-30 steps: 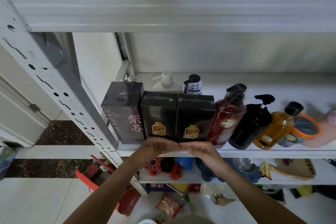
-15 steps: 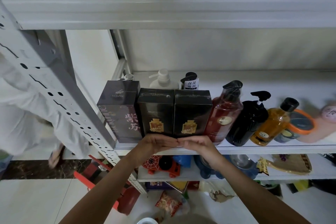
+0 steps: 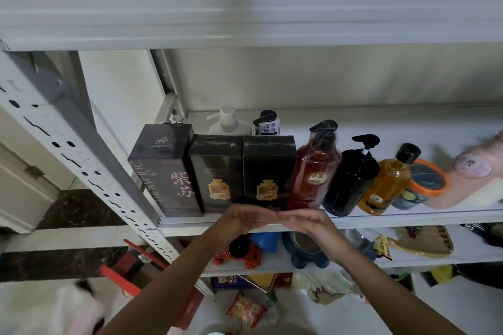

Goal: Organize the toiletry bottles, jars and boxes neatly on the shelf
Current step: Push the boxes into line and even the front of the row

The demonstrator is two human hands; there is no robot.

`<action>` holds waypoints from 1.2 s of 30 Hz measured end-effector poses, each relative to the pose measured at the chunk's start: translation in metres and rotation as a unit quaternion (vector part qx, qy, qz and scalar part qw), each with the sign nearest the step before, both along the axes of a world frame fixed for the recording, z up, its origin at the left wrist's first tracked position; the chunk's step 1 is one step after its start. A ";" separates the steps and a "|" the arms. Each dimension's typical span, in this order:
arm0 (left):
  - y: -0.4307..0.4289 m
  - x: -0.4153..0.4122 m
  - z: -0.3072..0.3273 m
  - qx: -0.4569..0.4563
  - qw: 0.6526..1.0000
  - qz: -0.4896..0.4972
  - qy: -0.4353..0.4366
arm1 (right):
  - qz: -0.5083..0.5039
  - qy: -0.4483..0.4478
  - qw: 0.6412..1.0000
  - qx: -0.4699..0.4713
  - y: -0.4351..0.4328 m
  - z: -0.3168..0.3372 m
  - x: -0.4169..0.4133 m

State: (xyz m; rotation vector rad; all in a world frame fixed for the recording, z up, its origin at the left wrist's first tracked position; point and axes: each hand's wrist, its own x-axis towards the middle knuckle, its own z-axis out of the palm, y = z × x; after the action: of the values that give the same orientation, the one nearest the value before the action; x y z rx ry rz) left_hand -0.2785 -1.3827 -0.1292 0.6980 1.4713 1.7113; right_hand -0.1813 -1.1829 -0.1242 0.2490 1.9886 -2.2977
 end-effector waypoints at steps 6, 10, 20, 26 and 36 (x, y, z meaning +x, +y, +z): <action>0.023 -0.005 -0.015 -0.059 0.998 0.022 -0.032 | -0.032 -0.011 0.999 -0.028 0.018 0.001 0.006; 0.024 -0.003 -0.013 -0.044 0.999 0.009 -0.001 | -0.026 -0.025 0.999 0.004 0.022 -0.002 0.001; 0.031 -0.004 -0.004 -0.037 0.999 0.005 0.020 | -0.036 -0.063 0.996 -0.044 0.025 -0.005 -0.012; 0.033 -0.004 -0.005 -0.061 0.998 0.018 0.013 | -0.045 -0.063 0.996 -0.048 0.025 -0.009 -0.013; 0.053 0.009 -0.004 -0.066 0.998 -0.003 0.013 | -0.062 -0.038 0.997 -0.026 0.044 -0.007 0.008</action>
State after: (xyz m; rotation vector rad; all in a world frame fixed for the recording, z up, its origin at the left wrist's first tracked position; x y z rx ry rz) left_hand -0.2695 -1.3300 -0.1329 0.6556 1.5815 1.5903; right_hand -0.1728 -1.1388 -0.1310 0.4609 1.9246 -2.3713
